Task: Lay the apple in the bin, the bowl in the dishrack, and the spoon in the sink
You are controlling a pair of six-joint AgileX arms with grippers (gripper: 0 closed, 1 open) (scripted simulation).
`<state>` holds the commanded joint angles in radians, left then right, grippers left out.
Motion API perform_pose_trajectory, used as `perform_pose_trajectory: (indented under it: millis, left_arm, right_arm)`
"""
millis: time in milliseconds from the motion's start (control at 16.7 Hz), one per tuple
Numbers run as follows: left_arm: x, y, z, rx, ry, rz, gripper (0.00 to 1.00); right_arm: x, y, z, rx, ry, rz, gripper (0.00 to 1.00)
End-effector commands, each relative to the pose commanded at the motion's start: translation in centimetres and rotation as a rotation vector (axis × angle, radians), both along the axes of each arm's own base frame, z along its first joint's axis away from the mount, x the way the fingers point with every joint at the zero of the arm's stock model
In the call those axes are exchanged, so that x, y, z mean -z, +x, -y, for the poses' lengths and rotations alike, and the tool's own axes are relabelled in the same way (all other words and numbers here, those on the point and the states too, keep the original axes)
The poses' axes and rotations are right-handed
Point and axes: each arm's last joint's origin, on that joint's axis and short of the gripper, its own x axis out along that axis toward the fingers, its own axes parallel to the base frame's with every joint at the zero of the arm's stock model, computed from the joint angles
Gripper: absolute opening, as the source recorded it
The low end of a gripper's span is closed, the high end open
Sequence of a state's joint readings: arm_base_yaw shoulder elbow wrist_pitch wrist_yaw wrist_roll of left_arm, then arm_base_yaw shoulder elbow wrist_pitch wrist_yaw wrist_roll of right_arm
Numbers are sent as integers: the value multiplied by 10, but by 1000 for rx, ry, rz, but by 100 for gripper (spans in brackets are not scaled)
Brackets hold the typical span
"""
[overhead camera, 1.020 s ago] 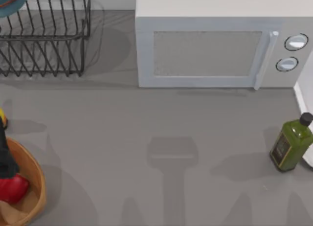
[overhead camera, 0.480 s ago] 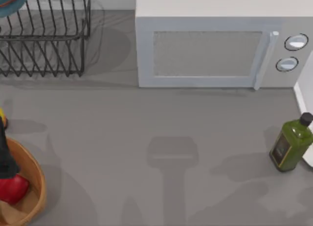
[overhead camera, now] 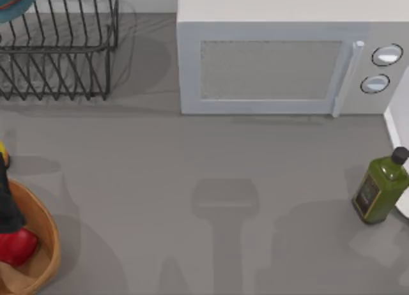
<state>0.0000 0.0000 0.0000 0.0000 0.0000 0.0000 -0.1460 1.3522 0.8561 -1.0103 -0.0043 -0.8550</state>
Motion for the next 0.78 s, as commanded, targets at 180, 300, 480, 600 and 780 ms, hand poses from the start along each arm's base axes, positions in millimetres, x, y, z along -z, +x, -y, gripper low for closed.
perform_pose_trajectory:
  millis: [180, 300, 480, 600, 780]
  left_arm:
    - [0, 0, 0, 0, 0, 0, 100]
    - [0, 0, 0, 0, 0, 0, 100]
    - [0, 0, 0, 0, 0, 0, 100]
    - [0, 0, 0, 0, 0, 0, 100]
    - [0, 0, 0, 0, 0, 0, 100]
  right_arm:
    - [0, 0, -1, -3, 0, 3, 100]
    - [4, -1, -1, -4, -1, 2, 100]
    - [28, -7, 0, -10, -2, 1, 100]
    - [51, -13, -1, -9, -1, -5, 100]
    - [81, -15, -1, -11, 0, -10, 100]
